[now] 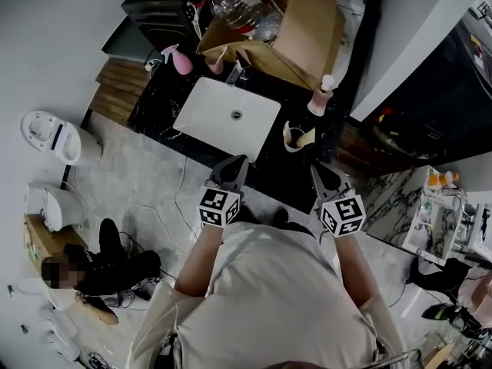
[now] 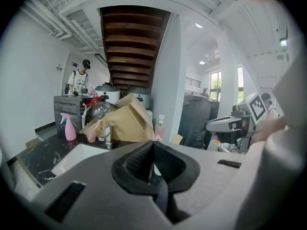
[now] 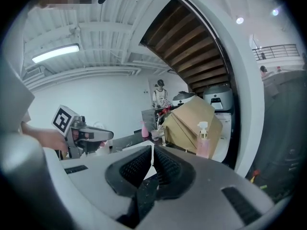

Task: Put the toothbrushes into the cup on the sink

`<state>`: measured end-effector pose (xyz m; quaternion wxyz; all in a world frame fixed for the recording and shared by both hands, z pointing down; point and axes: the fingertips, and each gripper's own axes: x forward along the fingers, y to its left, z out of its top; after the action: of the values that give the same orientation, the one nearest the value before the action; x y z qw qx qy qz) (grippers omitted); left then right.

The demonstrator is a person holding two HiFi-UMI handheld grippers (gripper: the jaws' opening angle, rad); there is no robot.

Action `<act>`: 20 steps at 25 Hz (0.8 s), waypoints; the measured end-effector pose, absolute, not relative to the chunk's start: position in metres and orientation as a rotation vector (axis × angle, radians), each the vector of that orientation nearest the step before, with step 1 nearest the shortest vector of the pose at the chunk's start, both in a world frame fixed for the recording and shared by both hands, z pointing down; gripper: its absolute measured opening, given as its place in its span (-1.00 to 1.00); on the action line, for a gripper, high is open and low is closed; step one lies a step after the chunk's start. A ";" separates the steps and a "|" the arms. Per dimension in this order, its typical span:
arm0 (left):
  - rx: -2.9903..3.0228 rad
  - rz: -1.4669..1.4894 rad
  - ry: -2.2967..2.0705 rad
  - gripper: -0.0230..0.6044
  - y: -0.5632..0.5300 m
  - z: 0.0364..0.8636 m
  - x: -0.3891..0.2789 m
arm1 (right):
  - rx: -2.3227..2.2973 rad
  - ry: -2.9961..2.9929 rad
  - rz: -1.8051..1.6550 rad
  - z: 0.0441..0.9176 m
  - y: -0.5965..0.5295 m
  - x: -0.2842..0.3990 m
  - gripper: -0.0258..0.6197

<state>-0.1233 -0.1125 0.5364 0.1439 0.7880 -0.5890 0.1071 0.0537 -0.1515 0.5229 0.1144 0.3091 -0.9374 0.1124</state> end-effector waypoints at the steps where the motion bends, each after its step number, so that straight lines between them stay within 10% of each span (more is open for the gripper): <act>1: 2.276 0.309 -1.695 -0.90 -0.111 0.535 -0.126 | 0.910 -2.750 0.325 0.522 -0.151 0.052 -0.80; 20: 2.344 0.279 -1.603 -0.90 -0.096 0.522 -0.153 | 1.102 -2.708 0.316 0.506 -0.135 0.035 -0.81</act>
<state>-0.1534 -0.0961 0.5222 0.1437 0.8129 -0.5561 0.0969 0.0352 -0.1350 0.5059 0.1001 0.3729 -0.9162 0.1070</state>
